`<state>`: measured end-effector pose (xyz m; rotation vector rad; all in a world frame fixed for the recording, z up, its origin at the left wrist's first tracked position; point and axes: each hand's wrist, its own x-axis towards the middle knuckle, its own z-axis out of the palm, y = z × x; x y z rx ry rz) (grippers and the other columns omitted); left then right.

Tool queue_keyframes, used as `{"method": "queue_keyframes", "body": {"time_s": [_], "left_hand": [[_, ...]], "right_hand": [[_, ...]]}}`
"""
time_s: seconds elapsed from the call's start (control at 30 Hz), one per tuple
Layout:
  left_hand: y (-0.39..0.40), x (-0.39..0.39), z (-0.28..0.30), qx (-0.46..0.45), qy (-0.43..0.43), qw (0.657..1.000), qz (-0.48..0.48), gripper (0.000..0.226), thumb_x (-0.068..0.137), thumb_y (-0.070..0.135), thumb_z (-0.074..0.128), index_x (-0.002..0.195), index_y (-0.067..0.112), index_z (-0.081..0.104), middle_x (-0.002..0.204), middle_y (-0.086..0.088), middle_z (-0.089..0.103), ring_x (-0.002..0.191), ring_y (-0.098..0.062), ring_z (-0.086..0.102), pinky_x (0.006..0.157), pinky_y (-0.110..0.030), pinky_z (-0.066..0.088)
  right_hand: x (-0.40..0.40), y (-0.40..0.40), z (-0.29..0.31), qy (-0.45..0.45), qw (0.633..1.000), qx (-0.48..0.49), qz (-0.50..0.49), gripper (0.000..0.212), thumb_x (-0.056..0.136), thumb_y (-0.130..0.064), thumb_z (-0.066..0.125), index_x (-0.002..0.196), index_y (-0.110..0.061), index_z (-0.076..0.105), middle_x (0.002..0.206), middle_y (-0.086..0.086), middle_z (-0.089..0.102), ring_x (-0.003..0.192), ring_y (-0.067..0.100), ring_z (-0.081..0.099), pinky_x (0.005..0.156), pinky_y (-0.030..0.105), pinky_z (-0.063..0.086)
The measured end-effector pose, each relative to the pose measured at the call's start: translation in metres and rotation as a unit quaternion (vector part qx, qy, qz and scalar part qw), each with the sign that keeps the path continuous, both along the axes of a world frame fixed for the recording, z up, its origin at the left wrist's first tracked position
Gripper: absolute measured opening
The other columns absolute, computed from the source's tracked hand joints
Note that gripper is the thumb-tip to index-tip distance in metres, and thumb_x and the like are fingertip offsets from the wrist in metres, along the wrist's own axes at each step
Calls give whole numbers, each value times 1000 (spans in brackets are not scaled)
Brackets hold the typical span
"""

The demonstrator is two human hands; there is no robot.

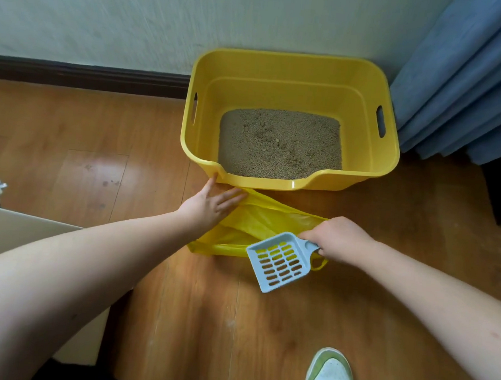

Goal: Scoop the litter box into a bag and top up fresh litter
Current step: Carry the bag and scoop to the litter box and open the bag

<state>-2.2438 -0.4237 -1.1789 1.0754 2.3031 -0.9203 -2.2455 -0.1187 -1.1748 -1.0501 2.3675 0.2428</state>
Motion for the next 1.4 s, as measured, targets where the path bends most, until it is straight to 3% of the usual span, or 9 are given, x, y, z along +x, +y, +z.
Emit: {"method": "queue_keyframes", "body": {"time_s": [0.17, 0.27, 0.37, 0.5, 0.7, 0.9, 1.03, 1.23, 1.4], "left_hand": [[-9, 3, -7, -15, -2, 998, 56, 65, 102, 24, 39, 155, 9, 4, 160, -13, -22, 149, -30, -11, 107, -73, 18], [-16, -1, -9, -13, -2, 994, 106, 66, 102, 27, 38, 155, 10, 3, 161, -12, -18, 149, -29, -9, 106, -72, 22], [-20, -6, -13, -9, -22, 990, 139, 86, 94, 37, 53, 155, 10, -1, 161, -12, -19, 149, -27, -11, 104, -73, 24], [-13, -8, -19, -4, -43, 989, 139, 102, 85, 45, 65, 155, 11, -1, 160, -13, -20, 149, -28, -10, 100, -75, 26], [-4, -13, -25, 7, -47, 992, 121, 102, 88, 43, 64, 153, 30, -13, 160, -20, -15, 149, -32, -7, 100, -79, 21], [1, -13, -31, 4, -75, 990, 119, 93, 92, 44, 58, 143, 56, -19, 155, -27, -24, 145, -40, -19, 99, -83, 9], [0, -10, -35, 11, -85, 984, 159, 93, 82, 65, 58, 145, 56, -10, 154, -27, -26, 143, -42, -24, 100, -82, 8], [12, -7, -40, 28, -95, 969, 227, 95, 73, 82, 50, 146, 56, -5, 153, -30, -25, 141, -48, -24, 104, -77, 6], [16, -6, -43, 15, -98, 969, 228, 98, 72, 83, 49, 146, 54, -8, 154, -28, -26, 140, -50, -24, 104, -79, 4]], "right_hand": [[0, 4, 17, 63, 971, -204, 110, 46, 55, -9, 79, 95, -31, 72, 67, -2, 55, 53, 21, 58, 42, 23, 32], [6, -3, 23, 44, 962, -219, 156, 25, 52, -10, 78, 72, -20, 66, 73, 0, 55, 50, 23, 55, 40, 24, 35], [11, -11, 16, -44, 980, -121, 154, 5, 69, -16, 64, 73, -16, 61, 108, -7, 61, 70, 25, 62, 51, 29, 35], [3, -14, 7, -99, 992, 0, 77, 16, 83, -22, 48, 84, -24, 64, 151, -19, 34, 105, 18, 61, 66, 25, 33], [-29, -1, -6, -115, 990, 36, -78, 26, 93, -30, 43, 105, -27, 65, 159, -2, 21, 127, 26, 49, 95, 34, 46], [-50, 0, -21, -113, 986, 36, -119, 33, 96, -45, 38, 112, -34, 65, 160, -7, 10, 135, 33, 35, 106, 39, 30], [-56, 1, -16, -112, 982, -15, -149, 24, 94, -31, 45, 104, -33, 66, 159, -10, 15, 142, 33, 22, 114, 44, 20], [-42, 22, 0, 64, 991, -114, -35, 27, 76, -13, 68, 103, -16, 68, 143, 1, 48, 124, 28, 49, 96, 39, 40], [-12, 29, -10, 228, 933, -278, 25, 33, 84, -14, 59, 116, -13, 67, 130, 6, 61, 117, 27, 56, 98, 39, 38]]}}
